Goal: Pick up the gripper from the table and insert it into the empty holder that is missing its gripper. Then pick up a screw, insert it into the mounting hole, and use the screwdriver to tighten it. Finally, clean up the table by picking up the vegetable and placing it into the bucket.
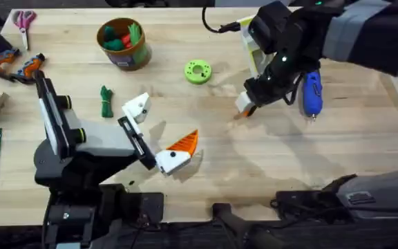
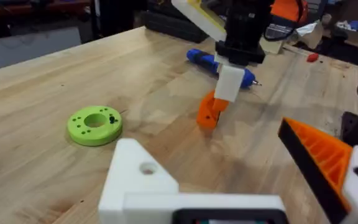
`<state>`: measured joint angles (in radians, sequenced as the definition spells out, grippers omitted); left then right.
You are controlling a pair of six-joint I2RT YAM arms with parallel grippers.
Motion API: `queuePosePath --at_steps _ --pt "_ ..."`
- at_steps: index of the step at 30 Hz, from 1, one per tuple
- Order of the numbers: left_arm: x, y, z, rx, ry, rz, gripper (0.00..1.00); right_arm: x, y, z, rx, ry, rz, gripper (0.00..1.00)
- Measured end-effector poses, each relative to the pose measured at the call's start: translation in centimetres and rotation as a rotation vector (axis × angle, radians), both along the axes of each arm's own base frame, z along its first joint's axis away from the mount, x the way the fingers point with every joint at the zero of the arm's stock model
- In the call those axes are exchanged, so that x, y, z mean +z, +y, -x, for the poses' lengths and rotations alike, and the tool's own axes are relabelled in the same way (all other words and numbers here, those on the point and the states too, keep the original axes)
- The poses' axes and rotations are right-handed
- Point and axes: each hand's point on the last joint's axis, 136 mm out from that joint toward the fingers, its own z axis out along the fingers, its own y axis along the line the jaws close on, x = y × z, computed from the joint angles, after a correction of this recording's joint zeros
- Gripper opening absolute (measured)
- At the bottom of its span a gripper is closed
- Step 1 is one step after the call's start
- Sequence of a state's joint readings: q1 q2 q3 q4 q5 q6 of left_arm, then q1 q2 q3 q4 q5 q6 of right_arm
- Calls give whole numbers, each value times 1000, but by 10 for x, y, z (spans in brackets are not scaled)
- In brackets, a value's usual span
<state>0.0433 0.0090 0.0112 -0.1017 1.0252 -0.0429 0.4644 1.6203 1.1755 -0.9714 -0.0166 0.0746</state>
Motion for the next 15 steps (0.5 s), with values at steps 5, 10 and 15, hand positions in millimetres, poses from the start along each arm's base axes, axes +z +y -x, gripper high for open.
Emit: queuePosePath --at_steps 5,10,15 --pt "0 0 0 0 0 0 985 3 0 -1 -5 -10 -4 16" --pt "0 0 0 0 0 0 985 17 6 -4 -6 -29 -43 15" --pt "0 0 0 0 0 0 985 92 30 -34 -26 -174 -290 14"
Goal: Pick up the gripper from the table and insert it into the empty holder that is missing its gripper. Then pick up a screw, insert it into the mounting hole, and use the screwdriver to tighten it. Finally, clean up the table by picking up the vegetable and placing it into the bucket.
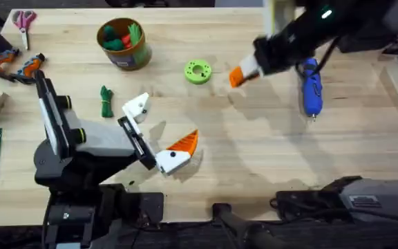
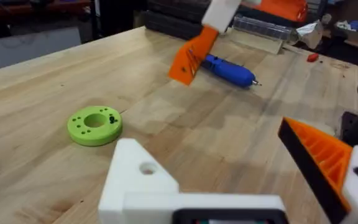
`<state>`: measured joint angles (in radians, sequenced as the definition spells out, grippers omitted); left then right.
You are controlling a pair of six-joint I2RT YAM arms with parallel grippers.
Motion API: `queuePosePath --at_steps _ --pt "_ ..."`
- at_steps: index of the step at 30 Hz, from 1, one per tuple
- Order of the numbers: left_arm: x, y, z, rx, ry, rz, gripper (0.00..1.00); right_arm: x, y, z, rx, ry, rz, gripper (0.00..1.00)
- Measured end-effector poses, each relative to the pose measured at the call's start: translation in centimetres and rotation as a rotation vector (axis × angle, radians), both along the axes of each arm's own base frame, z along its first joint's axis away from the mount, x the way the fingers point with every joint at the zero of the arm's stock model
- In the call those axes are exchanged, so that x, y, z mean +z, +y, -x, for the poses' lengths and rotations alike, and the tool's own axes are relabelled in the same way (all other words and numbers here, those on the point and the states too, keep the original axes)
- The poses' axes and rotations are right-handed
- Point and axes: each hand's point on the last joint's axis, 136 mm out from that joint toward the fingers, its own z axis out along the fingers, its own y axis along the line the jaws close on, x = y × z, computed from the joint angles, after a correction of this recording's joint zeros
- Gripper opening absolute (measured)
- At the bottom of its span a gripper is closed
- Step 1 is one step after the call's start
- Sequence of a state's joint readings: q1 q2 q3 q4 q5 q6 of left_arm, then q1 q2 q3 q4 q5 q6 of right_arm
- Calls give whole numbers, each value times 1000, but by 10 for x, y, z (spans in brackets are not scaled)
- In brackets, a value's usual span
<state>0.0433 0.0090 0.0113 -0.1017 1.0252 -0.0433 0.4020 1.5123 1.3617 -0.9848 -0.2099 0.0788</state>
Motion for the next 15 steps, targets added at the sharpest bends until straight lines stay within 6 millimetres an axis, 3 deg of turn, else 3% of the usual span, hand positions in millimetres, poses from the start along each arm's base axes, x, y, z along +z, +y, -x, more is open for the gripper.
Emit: queuePosePath --at_steps 3,15 --pt "0 0 1 -4 1 0 985 20 6 2 -9 9 -104 14" --pt "0 -3 4 -30 5 3 985 45 43 30 90 152 -404 14"
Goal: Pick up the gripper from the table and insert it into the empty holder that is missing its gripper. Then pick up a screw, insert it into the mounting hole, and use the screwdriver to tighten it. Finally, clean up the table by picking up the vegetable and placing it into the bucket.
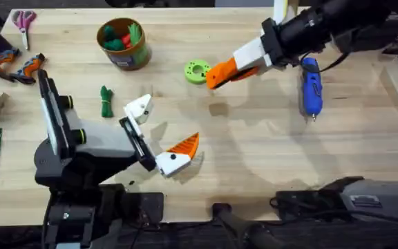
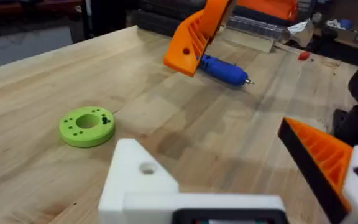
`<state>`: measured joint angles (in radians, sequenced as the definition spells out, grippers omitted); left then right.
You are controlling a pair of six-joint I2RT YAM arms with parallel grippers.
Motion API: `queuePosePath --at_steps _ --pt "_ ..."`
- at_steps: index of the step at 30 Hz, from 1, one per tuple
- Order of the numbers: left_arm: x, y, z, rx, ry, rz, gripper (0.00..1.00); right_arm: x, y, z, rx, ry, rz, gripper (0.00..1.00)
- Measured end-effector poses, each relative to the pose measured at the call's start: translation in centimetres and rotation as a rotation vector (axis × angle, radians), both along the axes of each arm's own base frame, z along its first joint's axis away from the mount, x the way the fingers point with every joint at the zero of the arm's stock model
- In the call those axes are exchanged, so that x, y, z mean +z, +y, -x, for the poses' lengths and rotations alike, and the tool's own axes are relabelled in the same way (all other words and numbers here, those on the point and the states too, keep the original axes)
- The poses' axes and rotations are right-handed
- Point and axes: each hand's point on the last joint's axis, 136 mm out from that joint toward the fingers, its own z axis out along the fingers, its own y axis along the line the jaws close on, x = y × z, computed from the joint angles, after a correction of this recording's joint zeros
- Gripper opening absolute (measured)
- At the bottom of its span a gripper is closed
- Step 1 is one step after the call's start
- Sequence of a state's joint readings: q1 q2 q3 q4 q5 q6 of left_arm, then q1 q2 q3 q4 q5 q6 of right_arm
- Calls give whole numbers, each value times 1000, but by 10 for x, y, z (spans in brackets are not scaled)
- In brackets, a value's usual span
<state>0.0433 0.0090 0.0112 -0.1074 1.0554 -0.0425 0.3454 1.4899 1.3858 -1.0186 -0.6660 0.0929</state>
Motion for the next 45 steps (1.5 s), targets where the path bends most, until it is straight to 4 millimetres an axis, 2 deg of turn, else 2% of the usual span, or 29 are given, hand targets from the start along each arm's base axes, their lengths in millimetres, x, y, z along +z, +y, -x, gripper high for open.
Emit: queuePosePath --at_steps 3,7,10,16,28,37,45 --pt "0 0 0 0 -3 -2 985 -3 4 4 14 20 -33 14" --pt "0 0 0 0 -4 -2 985 -23 6 9 5 52 -60 14" --pt "0 0 0 -1 -10 -6 985 -36 9 15 -40 -3 -146 14" --pt "0 0 0 -1 -16 -10 985 -29 26 17 -14 -92 -390 14" --pt "0 -1 1 -8 -16 -10 985 -45 47 38 153 191 -613 14" --pt "0 -1 1 -8 -19 -12 985 -46 73 58 267 296 -650 14" --pt "0 -1 1 -9 -22 -13 985 -61 82 55 246 415 -629 14"
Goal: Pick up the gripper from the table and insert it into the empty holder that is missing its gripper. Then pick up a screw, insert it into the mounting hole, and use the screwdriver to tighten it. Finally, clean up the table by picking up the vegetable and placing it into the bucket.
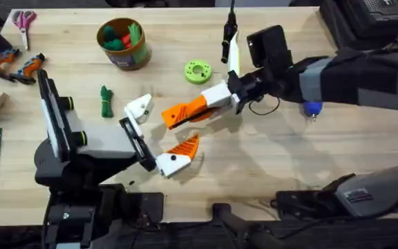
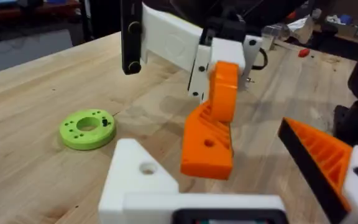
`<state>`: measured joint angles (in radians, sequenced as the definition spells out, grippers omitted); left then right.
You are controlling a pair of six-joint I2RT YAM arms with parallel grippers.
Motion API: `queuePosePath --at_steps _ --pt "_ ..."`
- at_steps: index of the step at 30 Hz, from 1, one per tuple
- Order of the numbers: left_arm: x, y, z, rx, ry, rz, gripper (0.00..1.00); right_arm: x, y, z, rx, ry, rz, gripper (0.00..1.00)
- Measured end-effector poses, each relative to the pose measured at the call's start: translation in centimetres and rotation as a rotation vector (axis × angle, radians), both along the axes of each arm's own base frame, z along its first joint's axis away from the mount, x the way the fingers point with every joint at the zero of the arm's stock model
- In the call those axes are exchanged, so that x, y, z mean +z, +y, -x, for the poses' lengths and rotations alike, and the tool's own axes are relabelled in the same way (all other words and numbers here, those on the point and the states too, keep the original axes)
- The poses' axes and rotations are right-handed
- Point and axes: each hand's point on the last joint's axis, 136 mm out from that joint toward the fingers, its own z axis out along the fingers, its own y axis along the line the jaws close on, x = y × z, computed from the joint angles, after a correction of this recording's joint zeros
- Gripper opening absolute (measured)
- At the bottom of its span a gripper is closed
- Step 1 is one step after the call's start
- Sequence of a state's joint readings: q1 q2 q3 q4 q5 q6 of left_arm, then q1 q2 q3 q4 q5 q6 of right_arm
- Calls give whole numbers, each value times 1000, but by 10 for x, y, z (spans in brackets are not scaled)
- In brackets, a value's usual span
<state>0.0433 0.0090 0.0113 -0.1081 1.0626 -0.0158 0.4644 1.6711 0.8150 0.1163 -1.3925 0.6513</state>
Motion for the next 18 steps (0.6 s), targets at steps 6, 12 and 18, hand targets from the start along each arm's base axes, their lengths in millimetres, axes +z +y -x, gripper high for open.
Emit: queuePosePath --at_steps 6,12,18 --pt "0 0 0 0 0 0 985 14 12 -3 31 -68 -62 14" --pt "0 0 0 0 0 0 985 16 16 -4 22 -18 -38 14" --pt "0 0 0 0 0 0 985 14 18 -7 1 13 -12 14"
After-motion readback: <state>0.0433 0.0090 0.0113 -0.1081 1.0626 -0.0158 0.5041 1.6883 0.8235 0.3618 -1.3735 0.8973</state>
